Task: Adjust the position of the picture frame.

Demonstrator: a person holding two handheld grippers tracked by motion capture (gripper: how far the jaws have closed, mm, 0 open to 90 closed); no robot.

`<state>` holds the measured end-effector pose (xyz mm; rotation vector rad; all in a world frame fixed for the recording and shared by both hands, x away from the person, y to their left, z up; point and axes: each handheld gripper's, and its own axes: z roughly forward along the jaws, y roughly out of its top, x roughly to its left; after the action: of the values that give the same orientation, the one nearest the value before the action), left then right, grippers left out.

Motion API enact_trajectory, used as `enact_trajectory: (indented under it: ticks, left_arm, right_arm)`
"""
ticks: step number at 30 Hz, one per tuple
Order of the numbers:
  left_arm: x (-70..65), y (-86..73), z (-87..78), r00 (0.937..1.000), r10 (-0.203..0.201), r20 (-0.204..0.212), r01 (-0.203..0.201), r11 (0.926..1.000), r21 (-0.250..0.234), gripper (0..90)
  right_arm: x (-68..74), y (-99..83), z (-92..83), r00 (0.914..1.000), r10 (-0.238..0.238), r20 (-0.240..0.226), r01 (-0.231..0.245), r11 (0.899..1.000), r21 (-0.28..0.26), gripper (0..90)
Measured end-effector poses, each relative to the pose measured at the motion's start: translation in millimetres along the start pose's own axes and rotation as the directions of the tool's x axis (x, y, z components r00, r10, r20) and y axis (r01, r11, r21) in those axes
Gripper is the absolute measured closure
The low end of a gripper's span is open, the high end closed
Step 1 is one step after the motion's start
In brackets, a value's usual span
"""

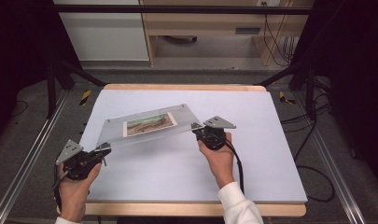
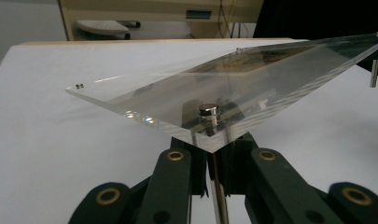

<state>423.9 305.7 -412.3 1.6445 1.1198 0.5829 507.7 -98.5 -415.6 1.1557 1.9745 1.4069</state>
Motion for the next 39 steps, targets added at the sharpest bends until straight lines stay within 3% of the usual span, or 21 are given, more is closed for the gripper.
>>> enact_trajectory:
  ticks: [1, 4, 5, 10, 15, 19, 28, 39]
  left_arm:
    - [-6.4, 6.6, 8.7, 0.9995, 0.018, 0.025, -0.018, 0.9998, -0.004, 81.7]
    - [-13.6, 12.8, 18.2, 0.9982, 0.037, 0.047, -0.037, 0.9993, -0.006, 81.7]
    - [-20.6, 17.7, 27.8, 0.9961, 0.053, 0.071, -0.053, 0.9986, -0.004, 81.7]
    - [-37.8, 24.9, 52.0, 0.9882, 0.091, 0.123, -0.093, 0.9956, 0.007, 81.7]
    - [-51.2, 26.9, 73.4, 0.9811, 0.115, 0.156, -0.117, 0.9931, 0.004, 81.7]
    - [-56.7, 23.3, 86.5, 0.9791, 0.113, 0.169, -0.117, 0.9931, 0.01, 81.6]
    - [-57.3, 14.7, 95.7, 0.978, 0.099, 0.184, -0.103, 0.9946, 0.013, 81.8]
    - [-59.1, -1.6, 93.3, 0.9779, 0.097, 0.185, -0.103, 0.9944, 0.023, 81.5]
  right_arm:
    - [-3.1, -0.5, -6.4, 0.9999, 0.002, 0.014, -0.002, 1.0, -0.006, 84.5]
    - [-9.8, -2.9, -19.2, 0.9991, 0.009, 0.04, -0.008, 1.0, -0.018, 84.3]
    - [-17.1, -7.1, -31.2, 0.9979, 0.017, 0.063, -0.015, 1.0, -0.027, 84.2]
    - [-34.9, -20.7, -55.8, 0.9921, 0.049, 0.115, -0.045, 0.998, -0.042, 84.0]
    - [-50.4, -31.5, -73.3, 0.9845, 0.082, 0.155, -0.073, 0.996, -0.059, 84.1]
    - [-59.0, -36.2, -80.4, 0.9798, 0.09, 0.179, -0.081, 0.995, -0.059, 84.2]
    - [-61.2, -47.0, -85.4, 0.9759, 0.093, 0.197, -0.085, 0.995, -0.049, 84.0]
    - [-58.0, -58.0, -90.9, 0.9762, 0.091, 0.197, -0.087, 0.996, -0.031, 84.1]
